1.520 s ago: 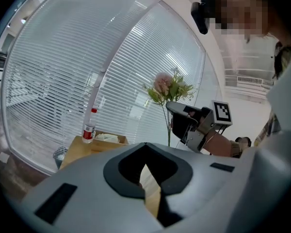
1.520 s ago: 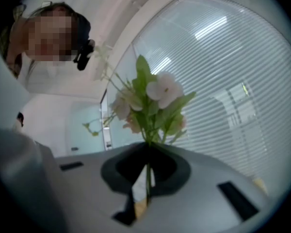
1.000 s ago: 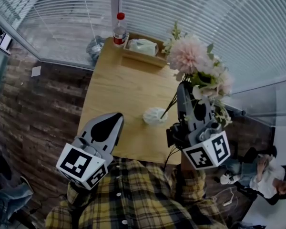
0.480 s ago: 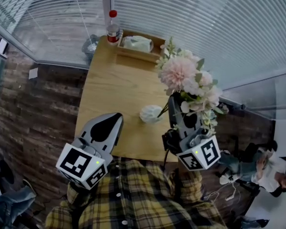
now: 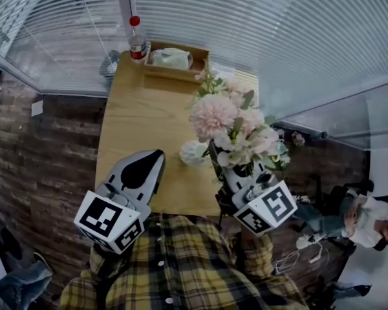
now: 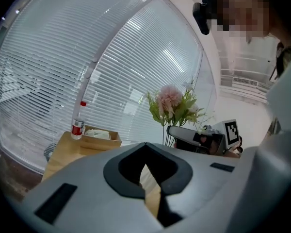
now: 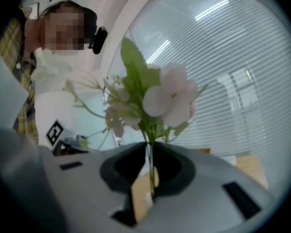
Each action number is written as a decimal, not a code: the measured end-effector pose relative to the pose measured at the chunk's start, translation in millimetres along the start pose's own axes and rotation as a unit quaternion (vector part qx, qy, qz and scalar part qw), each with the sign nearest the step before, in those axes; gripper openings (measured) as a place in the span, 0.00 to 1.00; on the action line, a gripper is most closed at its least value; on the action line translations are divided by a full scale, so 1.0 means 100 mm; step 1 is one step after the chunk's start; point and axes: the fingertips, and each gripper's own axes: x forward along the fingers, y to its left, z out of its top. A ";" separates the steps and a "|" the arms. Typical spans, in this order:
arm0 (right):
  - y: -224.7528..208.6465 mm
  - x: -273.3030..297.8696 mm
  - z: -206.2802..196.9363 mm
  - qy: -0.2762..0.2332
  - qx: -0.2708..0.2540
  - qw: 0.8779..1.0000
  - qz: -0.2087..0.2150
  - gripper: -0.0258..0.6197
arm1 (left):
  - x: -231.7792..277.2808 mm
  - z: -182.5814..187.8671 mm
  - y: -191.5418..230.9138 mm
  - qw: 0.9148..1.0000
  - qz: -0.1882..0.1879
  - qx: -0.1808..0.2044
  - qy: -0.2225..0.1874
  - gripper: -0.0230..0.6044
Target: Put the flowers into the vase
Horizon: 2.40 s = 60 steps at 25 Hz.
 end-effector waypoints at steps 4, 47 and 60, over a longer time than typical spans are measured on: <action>0.00 -0.01 -0.20 0.054 0.014 0.998 0.002 0.10 | 0.06 0.00 -0.02 1.000 -0.007 0.001 0.004 0.05; -0.11 -0.29 -0.89 0.184 0.071 0.980 -0.030 0.16 | 0.20 -0.04 -0.04 1.000 -0.013 -0.004 0.014 0.05; -0.53 -0.78 -0.36 0.138 0.030 0.983 -0.115 0.10 | 0.21 0.10 -0.07 1.000 -0.018 0.003 0.004 0.05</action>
